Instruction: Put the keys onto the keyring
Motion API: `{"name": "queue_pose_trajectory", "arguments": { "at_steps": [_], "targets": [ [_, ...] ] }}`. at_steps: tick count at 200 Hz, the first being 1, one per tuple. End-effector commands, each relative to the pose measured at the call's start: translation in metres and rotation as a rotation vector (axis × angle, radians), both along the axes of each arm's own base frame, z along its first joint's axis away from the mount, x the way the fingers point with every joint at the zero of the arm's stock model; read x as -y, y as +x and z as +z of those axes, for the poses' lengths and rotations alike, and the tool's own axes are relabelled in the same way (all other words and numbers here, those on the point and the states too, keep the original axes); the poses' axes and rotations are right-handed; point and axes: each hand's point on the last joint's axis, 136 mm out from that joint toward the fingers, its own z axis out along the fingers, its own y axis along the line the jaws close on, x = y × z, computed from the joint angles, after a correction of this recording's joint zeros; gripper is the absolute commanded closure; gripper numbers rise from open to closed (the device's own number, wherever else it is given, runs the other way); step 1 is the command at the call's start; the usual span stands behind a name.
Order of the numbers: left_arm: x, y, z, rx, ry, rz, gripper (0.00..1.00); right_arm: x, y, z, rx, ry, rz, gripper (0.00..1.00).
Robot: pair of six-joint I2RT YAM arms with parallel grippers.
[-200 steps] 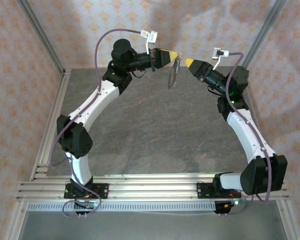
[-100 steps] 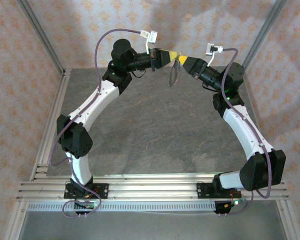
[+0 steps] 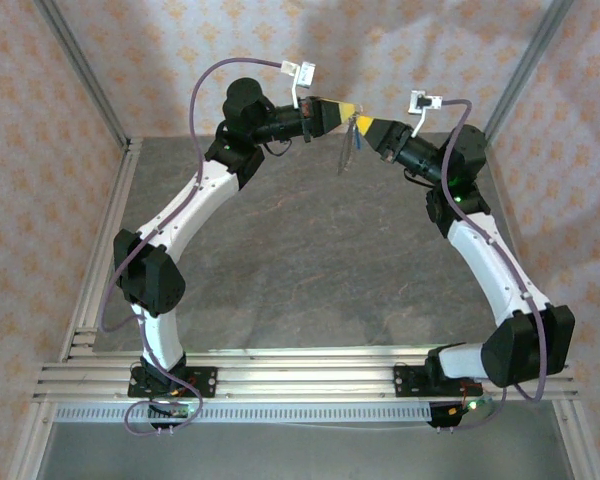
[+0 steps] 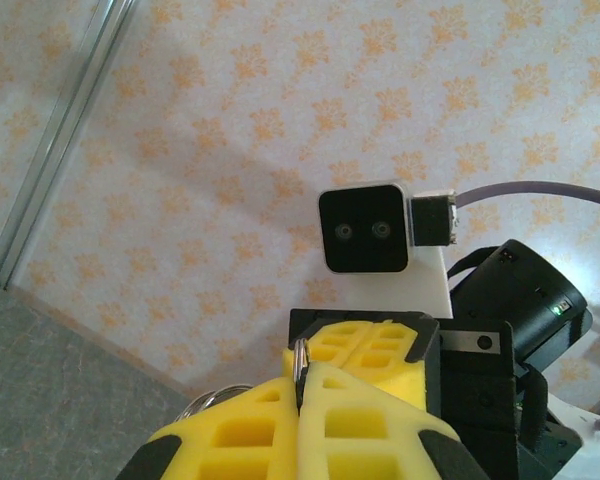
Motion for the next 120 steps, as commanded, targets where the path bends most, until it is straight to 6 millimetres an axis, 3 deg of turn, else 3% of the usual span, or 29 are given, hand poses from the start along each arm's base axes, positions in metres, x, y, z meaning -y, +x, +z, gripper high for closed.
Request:
{"name": "queue_pose_trajectory", "arguments": {
  "at_steps": [1, 120],
  "targets": [
    [-0.004, -0.011, 0.033, 0.100, -0.066, 0.025, 1.00, -0.005, -0.013, 0.005, 0.036, -0.057, -0.024, 1.00],
    [0.004, -0.017, 0.012, 0.092, -0.011, 0.164, 1.00, 0.008, 0.001, -0.008, -0.052, -0.107, -0.350, 1.00]
  ]
}}
